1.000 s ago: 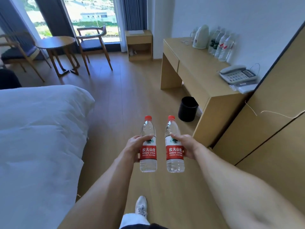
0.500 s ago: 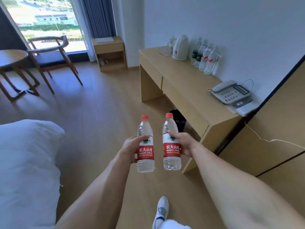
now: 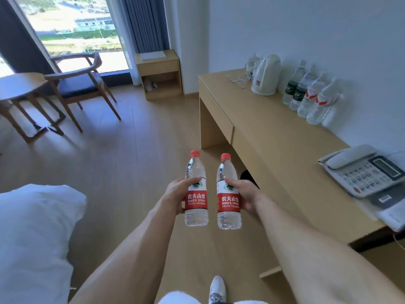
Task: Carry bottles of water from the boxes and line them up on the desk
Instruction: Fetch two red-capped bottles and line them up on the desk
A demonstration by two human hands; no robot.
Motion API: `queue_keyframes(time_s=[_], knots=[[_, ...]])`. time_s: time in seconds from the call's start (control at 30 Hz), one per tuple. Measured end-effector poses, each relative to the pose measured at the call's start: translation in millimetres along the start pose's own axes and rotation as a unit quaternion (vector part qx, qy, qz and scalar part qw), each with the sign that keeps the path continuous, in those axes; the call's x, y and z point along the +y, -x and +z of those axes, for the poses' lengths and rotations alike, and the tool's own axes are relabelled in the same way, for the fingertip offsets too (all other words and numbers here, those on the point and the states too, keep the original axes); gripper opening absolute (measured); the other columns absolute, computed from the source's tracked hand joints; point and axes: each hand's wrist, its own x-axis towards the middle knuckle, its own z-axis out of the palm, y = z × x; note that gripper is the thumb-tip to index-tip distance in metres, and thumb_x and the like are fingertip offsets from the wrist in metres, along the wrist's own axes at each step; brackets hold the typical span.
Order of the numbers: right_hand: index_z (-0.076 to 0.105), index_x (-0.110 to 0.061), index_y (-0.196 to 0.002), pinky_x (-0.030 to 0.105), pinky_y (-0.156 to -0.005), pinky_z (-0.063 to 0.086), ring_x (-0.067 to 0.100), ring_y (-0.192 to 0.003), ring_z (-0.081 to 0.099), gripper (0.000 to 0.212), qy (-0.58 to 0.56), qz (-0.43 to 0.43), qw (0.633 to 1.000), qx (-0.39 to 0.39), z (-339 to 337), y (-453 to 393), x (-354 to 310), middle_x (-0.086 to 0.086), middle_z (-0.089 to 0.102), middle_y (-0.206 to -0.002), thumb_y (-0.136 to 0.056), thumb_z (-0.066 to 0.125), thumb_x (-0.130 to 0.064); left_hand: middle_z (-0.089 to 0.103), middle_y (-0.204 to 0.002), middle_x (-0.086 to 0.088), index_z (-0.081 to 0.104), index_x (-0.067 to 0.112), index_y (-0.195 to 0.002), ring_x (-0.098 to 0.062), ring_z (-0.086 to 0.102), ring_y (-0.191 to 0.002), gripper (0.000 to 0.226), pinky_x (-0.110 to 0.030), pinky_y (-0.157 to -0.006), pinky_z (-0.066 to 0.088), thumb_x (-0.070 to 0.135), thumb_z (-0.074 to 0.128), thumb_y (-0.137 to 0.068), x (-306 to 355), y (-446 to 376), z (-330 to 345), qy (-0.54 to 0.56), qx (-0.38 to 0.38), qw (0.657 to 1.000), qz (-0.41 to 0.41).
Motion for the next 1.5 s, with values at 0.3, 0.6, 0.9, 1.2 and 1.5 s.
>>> queue_keyframes(time_s=[0.3,0.6,0.9,1.2,1.5], knots=[[0.054,0.001,-0.13,0.056,-0.102,0.048,0.039,-0.103,0.063,0.058,-0.066,-0.008,0.998,0.002,-28,-84,-75,0.028,0.062,-0.127,-0.087,0.069,-0.036,0.078,-0.082,-0.004,0.062,0.027,-0.102,-0.021,0.077,-0.074,0.041,-0.044,-0.067,0.062,0.04,0.087,-0.072,94,-96,36,-0.023,-0.048,0.998,0.019],[0.058,0.001,-0.125,0.049,-0.084,0.058,0.034,-0.086,0.07,0.068,-0.155,-0.063,0.979,0.113,-86,-156,-149,0.022,0.072,-0.105,-0.072,0.076,-0.036,0.079,-0.091,-0.004,0.068,0.023,-0.115,-0.022,0.076,-0.083,0.044,-0.041,-0.071,0.062,0.037,0.085,-0.076,201,-202,108,-0.094,-0.186,0.976,0.059],[0.062,-0.001,-0.121,0.045,-0.079,0.058,0.033,-0.095,0.069,0.055,-0.273,-0.139,0.912,0.274,-145,-148,-194,0.021,0.07,-0.117,-0.077,0.072,-0.033,0.072,-0.101,-0.01,0.062,0.018,-0.11,-0.026,0.069,-0.084,0.034,-0.041,-0.069,0.058,0.027,0.08,-0.082,288,-251,214,-0.176,-0.35,0.916,0.087],[0.063,-0.018,-0.118,0.037,-0.086,0.052,0.027,-0.107,0.066,0.049,-0.243,-0.23,0.843,0.421,-218,-107,-196,0.008,0.072,-0.112,-0.071,0.078,-0.02,0.07,-0.111,-0.012,0.056,0.014,-0.123,-0.024,0.071,-0.089,0.05,-0.036,-0.065,0.054,0.008,0.08,-0.08,287,-256,329,-0.213,-0.451,0.857,0.132],[0.057,-0.025,-0.118,0.036,-0.091,0.052,0.021,-0.111,0.064,0.058,-0.115,-0.217,0.832,0.498,-289,-94,-202,0.005,0.068,-0.118,-0.071,0.085,-0.005,0.069,-0.115,-0.011,0.054,0.015,-0.123,-0.028,0.068,-0.103,0.061,-0.037,-0.081,0.055,-0.003,0.083,-0.072,291,-267,413,-0.264,-0.476,0.813,0.208]])
